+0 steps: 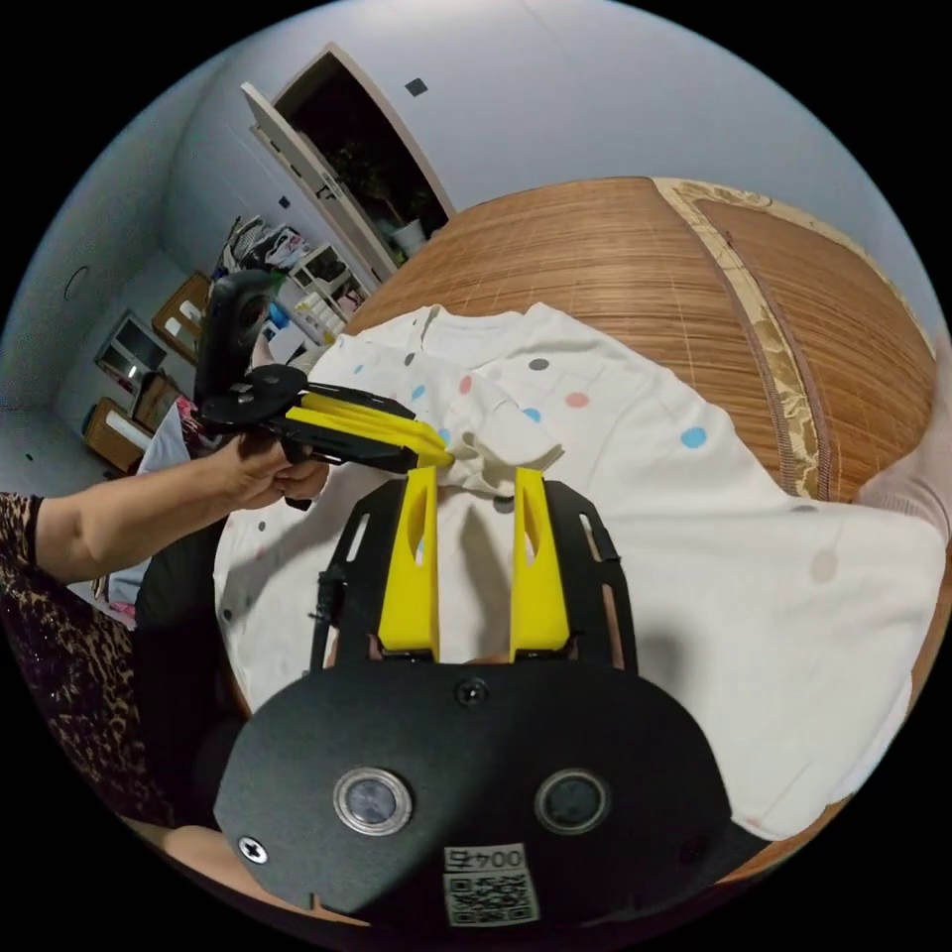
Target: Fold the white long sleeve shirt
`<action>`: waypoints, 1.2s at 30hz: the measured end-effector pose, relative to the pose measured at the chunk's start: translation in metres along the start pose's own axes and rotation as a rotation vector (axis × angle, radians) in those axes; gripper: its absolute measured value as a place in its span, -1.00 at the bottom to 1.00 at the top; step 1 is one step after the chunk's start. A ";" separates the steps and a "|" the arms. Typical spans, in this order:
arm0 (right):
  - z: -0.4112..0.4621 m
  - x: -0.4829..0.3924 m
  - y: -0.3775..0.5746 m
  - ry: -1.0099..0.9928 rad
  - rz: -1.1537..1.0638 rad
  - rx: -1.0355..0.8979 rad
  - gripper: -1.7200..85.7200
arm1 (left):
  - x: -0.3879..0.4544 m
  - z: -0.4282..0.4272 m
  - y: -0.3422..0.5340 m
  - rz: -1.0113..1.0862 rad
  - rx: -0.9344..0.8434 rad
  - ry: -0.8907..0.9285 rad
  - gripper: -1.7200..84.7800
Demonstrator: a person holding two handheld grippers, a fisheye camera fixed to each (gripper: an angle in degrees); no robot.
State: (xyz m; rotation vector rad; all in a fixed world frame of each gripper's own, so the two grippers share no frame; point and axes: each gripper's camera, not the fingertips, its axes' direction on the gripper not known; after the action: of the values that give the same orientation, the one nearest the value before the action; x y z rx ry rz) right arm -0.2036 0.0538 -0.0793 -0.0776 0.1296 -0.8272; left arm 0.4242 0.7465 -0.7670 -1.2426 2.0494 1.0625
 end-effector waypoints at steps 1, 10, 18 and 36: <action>0.003 0.000 -0.001 -0.001 -0.002 -0.014 -0.70 | -0.002 0.001 -0.001 0.002 -0.001 -0.001 -0.93; 0.015 -0.007 -0.015 0.047 -0.045 -0.047 -0.76 | -0.057 -0.010 -0.011 -0.029 0.156 0.102 -0.92; 0.031 -0.019 -0.026 0.062 -0.096 -0.121 -0.86 | -0.099 0.021 -0.032 -0.112 0.067 -0.082 -0.95; 0.000 -0.022 -0.023 0.105 0.052 -0.101 -0.90 | -0.171 0.014 -0.020 -0.147 0.089 0.009 -0.95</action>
State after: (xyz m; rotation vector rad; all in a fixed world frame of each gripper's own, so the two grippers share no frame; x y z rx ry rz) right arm -0.2349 0.0547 -0.0751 -0.1259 0.2710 -0.7731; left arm 0.5189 0.8366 -0.6545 -1.3316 1.9561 0.8899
